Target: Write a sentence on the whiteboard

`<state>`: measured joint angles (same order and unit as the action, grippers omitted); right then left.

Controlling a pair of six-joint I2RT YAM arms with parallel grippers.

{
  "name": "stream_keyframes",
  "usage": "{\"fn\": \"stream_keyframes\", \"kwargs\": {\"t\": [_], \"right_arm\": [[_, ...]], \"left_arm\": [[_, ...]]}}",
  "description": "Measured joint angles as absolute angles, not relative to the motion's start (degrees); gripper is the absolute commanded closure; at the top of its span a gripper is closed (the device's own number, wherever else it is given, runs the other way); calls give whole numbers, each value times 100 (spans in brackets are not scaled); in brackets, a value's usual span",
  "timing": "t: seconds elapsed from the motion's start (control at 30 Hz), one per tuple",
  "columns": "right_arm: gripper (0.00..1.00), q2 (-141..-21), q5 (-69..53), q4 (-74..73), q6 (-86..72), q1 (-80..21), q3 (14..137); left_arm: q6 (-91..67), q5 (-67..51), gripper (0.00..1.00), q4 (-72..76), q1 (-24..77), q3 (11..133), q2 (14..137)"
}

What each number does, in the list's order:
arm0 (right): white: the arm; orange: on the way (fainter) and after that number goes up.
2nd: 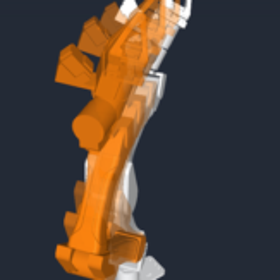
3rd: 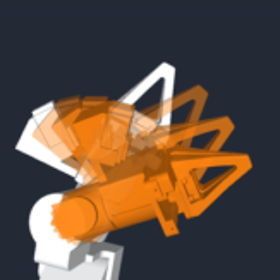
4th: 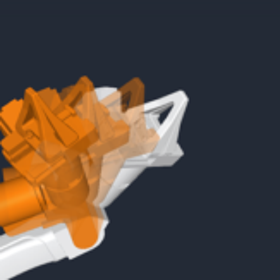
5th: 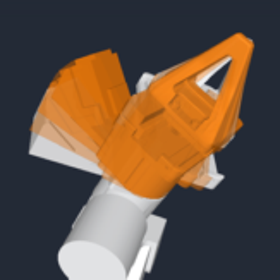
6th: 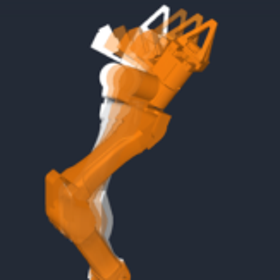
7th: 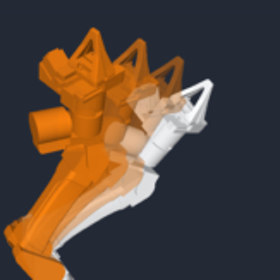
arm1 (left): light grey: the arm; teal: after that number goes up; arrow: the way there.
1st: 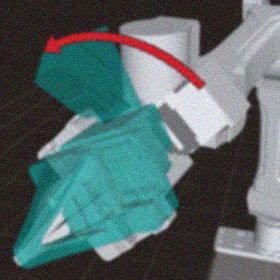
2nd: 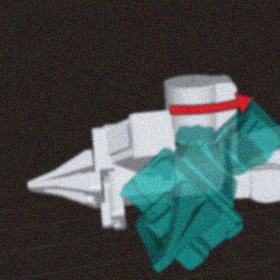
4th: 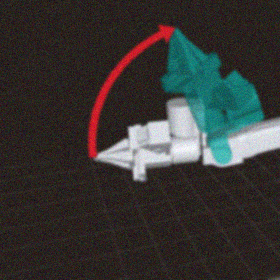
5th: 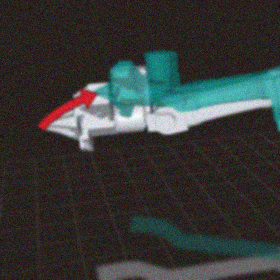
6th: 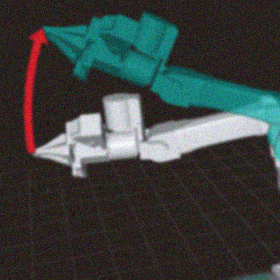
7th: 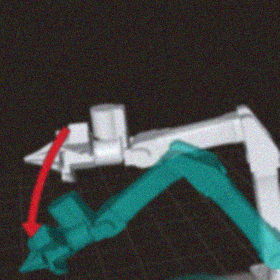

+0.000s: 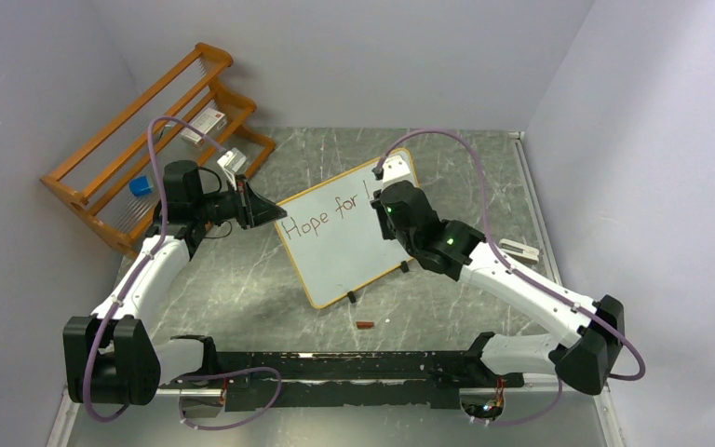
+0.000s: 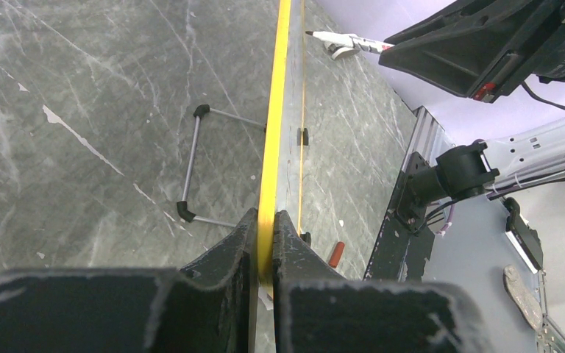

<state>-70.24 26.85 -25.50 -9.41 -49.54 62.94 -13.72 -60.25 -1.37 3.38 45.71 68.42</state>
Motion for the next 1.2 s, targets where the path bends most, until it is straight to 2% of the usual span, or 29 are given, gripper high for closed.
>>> {"fn": "stream_keyframes", "kwargs": {"t": [1.2], "right_arm": [[100, -7179, 2936, -1957, -768, -4954, 6252]], "left_arm": [[-1372, -6023, 95, -137, 338, 4582, 6860]]}}
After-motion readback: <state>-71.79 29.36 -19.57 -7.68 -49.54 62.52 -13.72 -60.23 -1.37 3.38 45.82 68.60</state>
